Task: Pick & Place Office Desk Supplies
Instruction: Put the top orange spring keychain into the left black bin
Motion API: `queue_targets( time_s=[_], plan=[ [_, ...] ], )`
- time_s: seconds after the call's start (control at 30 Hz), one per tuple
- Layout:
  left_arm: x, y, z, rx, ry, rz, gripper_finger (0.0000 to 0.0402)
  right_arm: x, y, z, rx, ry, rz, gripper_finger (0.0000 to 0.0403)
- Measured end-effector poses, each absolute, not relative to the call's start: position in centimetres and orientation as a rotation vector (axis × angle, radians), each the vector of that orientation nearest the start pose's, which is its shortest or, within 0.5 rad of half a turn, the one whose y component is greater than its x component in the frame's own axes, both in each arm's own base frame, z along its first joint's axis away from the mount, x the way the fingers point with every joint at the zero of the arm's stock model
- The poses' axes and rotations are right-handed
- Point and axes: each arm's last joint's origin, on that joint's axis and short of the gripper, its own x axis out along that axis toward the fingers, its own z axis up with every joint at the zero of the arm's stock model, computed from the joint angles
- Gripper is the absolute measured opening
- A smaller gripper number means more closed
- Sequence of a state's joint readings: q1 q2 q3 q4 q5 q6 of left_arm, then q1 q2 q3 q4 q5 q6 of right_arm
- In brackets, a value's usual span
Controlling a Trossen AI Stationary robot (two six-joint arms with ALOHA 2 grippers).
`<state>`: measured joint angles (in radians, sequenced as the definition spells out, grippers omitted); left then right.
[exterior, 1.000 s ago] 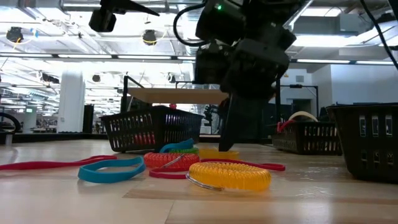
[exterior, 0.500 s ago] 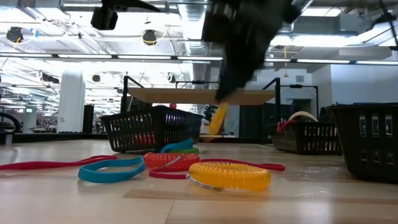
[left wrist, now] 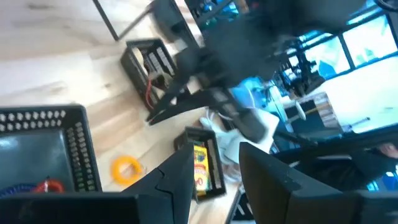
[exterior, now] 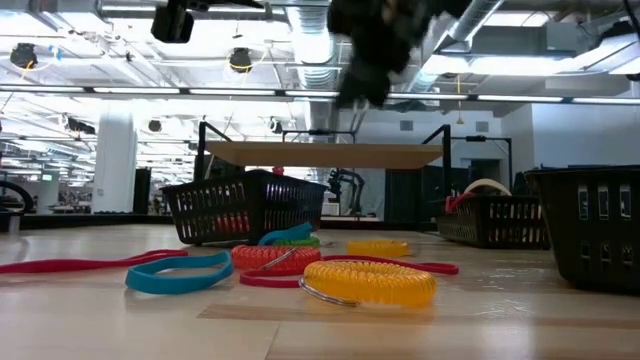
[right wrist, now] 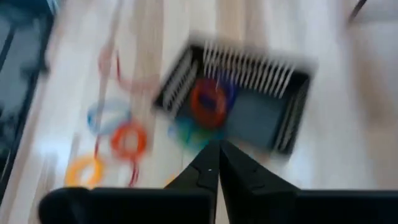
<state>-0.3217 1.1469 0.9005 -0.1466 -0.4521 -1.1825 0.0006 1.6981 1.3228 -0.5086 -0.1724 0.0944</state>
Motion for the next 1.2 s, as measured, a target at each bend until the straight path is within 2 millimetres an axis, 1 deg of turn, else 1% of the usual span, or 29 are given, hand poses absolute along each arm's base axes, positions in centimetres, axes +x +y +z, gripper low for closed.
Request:
queue_targets(
  time_s=[0.1,0.23,0.37,0.43,0.53,0.57,0.6,0.63,0.67,0.77,0.8,0.87,0.93,1.0,1.03,1.07,1.13,1.2],
  plan=[
    [24.2,-7.2,30.6,-1.02,0.256,0.301,0.0121,36.3,0.7,23.0,0.205,1.065,0.18,0.0042],
    [24.0,-7.7,30.6,-1.01,0.252,0.298,0.0121,36.1,1.9,19.6,0.2,1.217,0.215,0.0107],
    [24.0,-7.7,30.6,-1.007,0.247,0.304,0.0121,37.0,3.3,16.8,0.19,1.263,0.208,0.0179],
    [24.0,-7.7,30.6,-1.006,0.245,0.307,0.0121,37.8,3.9,15.5,0.188,1.245,0.204,0.0211],
    [24.0,-7.7,30.6,-1.005,0.238,0.315,0.0121,38.9,4.1,14.0,0.204,1.197,0.148,0.0242],
    [24.0,-7.7,30.6,-1.005,0.237,0.315,0.0121,39.1,4.0,13.5,0.198,1.203,0.113,0.0242],
    [24.0,-7.7,30.6,-1.006,0.235,0.314,0.0121,39.2,4.0,13.2,0.195,1.209,0.091,0.0235],
    [24.0,-7.7,30.6,-1.008,0.232,0.312,0.0121,39.3,4.0,12.7,0.179,1.219,0.072,0.0216],
    [24.0,-7.7,30.6,-1.008,0.232,0.313,0.0121,39.3,3.9,12.3,0.159,1.235,0.069,0.0186],
    [24.0,-7.7,30.7,-1.008,0.23,0.312,0.0121,39.1,3.8,11.6,0.078,1.275,0.12,0.0049],
    [24.0,-7.7,30.7,-1.008,0.231,0.312,0.0121,39.0,3.8,11.8,0.058,1.274,0.137,0.0029],
    [23.9,-7.8,30.7,-1.008,0.231,0.307,0.0121,38.6,4.1,13.1,0.039,1.26,0.138,0.0019],
    [23.9,-8.0,30.7,-0.995,0.235,0.299,0.0121,37.4,4.6,15.0,0.029,1.269,0.156,0.0008],
    [23.9,-8.3,30.8,-0.966,0.228,0.278,0.0121,37.3,5.0,19.3,0.039,1.101,0.17,0.0006],
    [23.9,-8.4,31.0,-0.947,0.213,0.27,0.0121,36.9,5.2,21.7,0.045,1.023,0.176,0.0005],
    [23.8,-8.6,31.2,-0.931,0.196,0.265,0.0121,36.3,5.2,23.6,0.053,0.966,0.179,0.0004],
    [23.7,-8.7,31.5,-0.893,0.154,0.281,0.0121,35.1,5.0,25.9,0.076,0.907,0.167,0.0004],
    [23.6,-8.7,31.9,-0.868,0.107,0.301,0.0119,34.0,4.7,27.6,0.088,0.868,0.143,0.0003]
  ],
)
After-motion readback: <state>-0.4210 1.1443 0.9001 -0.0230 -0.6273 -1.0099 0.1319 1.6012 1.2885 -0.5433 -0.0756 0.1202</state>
